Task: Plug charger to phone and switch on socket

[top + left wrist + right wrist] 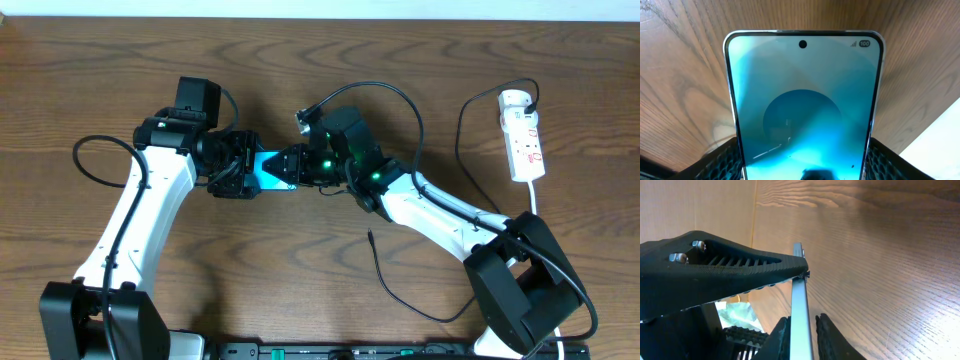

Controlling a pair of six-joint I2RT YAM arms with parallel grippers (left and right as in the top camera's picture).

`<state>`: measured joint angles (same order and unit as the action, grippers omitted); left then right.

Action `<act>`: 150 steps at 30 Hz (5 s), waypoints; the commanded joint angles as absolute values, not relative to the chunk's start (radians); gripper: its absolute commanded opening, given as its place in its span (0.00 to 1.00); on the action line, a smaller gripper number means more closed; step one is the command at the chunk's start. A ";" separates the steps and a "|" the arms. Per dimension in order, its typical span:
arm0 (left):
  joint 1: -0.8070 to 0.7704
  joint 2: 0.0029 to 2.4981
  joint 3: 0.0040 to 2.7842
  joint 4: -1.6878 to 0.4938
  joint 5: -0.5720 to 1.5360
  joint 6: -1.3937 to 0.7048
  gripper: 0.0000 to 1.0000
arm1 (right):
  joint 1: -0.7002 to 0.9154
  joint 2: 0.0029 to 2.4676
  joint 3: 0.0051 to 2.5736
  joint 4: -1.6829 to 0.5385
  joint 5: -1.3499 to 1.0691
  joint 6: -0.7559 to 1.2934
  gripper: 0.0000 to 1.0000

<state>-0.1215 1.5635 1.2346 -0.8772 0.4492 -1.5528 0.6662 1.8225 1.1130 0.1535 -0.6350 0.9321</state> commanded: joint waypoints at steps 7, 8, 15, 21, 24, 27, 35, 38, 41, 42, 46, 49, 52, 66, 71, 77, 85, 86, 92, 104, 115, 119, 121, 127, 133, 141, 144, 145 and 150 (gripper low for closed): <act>-0.124 1.562 1.243 -0.876 0.443 -1.565 0.07 | 0.677 1.824 1.124 0.153 -0.635 0.922 0.05; -0.124 1.562 1.243 -0.876 0.440 -1.565 0.07 | 0.677 1.824 1.124 0.153 -0.634 0.922 0.04; -0.124 1.562 1.243 -0.876 0.433 -1.565 0.07 | 0.677 1.824 1.124 0.153 -0.635 0.922 0.01; -0.124 1.562 1.243 -0.877 0.433 -1.565 0.07 | 0.677 1.824 1.124 0.153 -0.635 0.923 0.01; -0.124 1.562 1.243 -0.877 0.433 -1.565 0.17 | 0.677 1.824 1.124 0.153 -0.635 0.922 0.01; -0.124 1.562 1.243 -0.877 0.433 -1.565 0.51 | 0.677 1.824 1.124 0.154 -0.635 0.915 0.01; -0.124 1.562 1.243 -0.877 0.421 -1.565 0.91 | 0.677 1.824 1.124 0.154 -0.635 0.910 0.01; -0.124 1.562 1.243 -0.877 0.418 -1.565 0.91 | 0.677 1.824 1.124 0.154 -0.635 0.908 0.01; -0.124 1.562 1.243 -0.877 0.418 -1.565 0.91 | 0.677 1.824 1.124 0.154 -0.635 0.908 0.01; -0.123 1.562 1.243 -0.877 0.418 -1.565 0.91 | 0.677 1.824 1.124 0.154 -0.635 0.908 0.01; -0.110 1.551 1.243 -0.811 0.424 -1.440 0.91 | 0.670 1.824 1.124 0.154 -0.635 0.908 0.01; -0.095 1.530 1.243 -0.755 0.461 -1.374 0.92 | 0.653 1.824 1.124 0.154 -0.634 0.908 0.01; -0.073 1.501 1.243 -0.722 0.468 -1.321 0.92 | 0.632 1.824 1.124 0.154 -0.635 0.908 0.01; 0.017 1.348 1.243 -0.670 0.621 -1.114 0.92 | 0.497 1.824 1.124 0.284 -0.638 1.159 0.01; 0.017 1.343 1.243 -0.648 0.621 -1.093 0.92 | 0.485 1.824 1.124 0.364 -0.639 1.448 0.02; 0.017 1.343 1.243 -0.648 0.620 -1.085 0.92 | 0.488 1.824 1.124 0.542 -0.635 1.672 0.01; 0.017 1.343 1.243 -0.580 0.621 -1.085 0.92 | 0.528 1.824 1.124 0.681 -0.590 1.857 0.01; 0.017 1.343 1.243 -0.566 0.621 -1.085 0.92 | 0.535 1.824 1.124 0.681 -0.583 1.859 0.01; 0.016 1.343 1.243 -0.473 0.621 -1.085 0.92 | 0.590 1.824 1.124 0.696 -0.513 1.875 0.01; 0.017 1.344 1.243 -0.406 0.621 -1.084 0.92 | 0.631 1.824 1.124 0.809 -0.443 1.980 0.01; 0.017 1.346 1.243 -0.326 0.620 -1.065 0.92 | 0.646 1.824 1.124 0.858 -0.372 2.052 0.01; 0.017 1.346 1.243 -0.326 0.617 -1.047 0.92 | 0.650 1.824 1.124 0.857 -0.373 2.051 0.01; 0.017 1.346 1.243 -0.326 0.617 -1.035 0.91 | 0.654 1.824 1.124 0.857 -0.372 2.051 0.01; 0.017 1.347 1.243 -0.326 0.617 -1.021 0.53 | 0.656 1.824 1.124 0.859 -0.373 2.051 0.01; 0.017 1.347 1.242 -0.326 0.594 -1.013 0.49 | 0.665 1.824 1.124 0.872 -0.376 2.051 0.01; 0.017 1.347 1.242 -0.323 0.591 -1.004 0.31 | 0.686 1.824 1.124 0.879 -0.376 2.033 0.01; 0.017 1.347 1.242 -0.314 0.591 -1.002 0.23 | 0.688 1.824 1.124 0.880 -0.376 2.034 0.01; 0.016 1.347 1.242 -0.311 0.591 -1.002 0.22 | 0.688 1.824 1.124 0.880 -0.376 2.034 0.01; 0.017 1.347 1.241 -0.296 0.591 -1.002 0.14 | 0.689 1.824 1.124 0.913 -0.388 2.046 0.01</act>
<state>0.0132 1.3537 1.2343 -0.3092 0.5961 -1.0203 0.6785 1.8263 1.1114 0.8864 -0.3714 2.0399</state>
